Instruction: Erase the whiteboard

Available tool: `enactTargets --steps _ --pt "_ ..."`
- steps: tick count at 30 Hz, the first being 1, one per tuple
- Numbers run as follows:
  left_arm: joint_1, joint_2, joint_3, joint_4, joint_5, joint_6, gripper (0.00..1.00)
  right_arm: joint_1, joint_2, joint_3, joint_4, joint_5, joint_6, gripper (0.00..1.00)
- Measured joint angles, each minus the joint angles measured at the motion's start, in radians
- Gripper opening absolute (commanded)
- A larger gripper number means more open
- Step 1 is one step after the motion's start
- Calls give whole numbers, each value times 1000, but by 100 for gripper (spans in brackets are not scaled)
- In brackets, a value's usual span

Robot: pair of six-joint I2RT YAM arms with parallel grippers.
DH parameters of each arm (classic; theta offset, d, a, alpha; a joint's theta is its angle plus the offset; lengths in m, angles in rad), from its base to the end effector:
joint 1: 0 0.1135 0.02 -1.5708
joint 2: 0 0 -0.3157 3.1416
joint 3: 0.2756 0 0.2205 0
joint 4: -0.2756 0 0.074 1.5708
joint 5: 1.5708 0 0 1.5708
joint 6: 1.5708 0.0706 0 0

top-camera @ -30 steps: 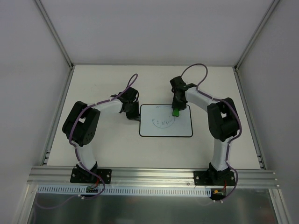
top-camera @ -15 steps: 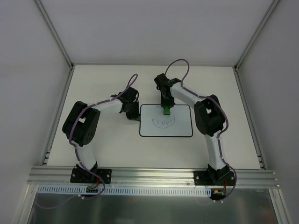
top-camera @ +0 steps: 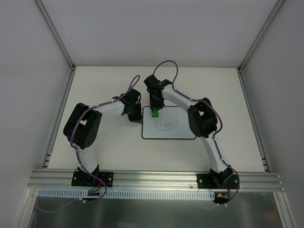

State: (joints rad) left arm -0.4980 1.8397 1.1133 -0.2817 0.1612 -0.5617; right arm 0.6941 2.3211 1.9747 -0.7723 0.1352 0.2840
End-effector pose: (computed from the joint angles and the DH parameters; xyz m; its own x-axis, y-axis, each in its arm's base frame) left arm 0.3275 -0.1910 0.2003 -0.9201 -0.0981 -0.3792 0.0669 0.9145 -0.3990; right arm 0.4043 0.3241 0.1993 -0.8286 -0.3284 -0.4533 -0.3713 0.9285 0.0060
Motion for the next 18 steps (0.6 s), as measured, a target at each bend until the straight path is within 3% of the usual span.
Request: enactTargets --steps 5,13,18 --pt "0 0 0 0 0 -2 0 -23 -47 -89 61 -22 12 0" --pt "0 -1 -1 0 -1 -14 0 -203 -340 -537 151 -11 0 0" --pt "0 -1 -1 0 -1 -22 0 -273 -438 -678 186 10 -16 0"
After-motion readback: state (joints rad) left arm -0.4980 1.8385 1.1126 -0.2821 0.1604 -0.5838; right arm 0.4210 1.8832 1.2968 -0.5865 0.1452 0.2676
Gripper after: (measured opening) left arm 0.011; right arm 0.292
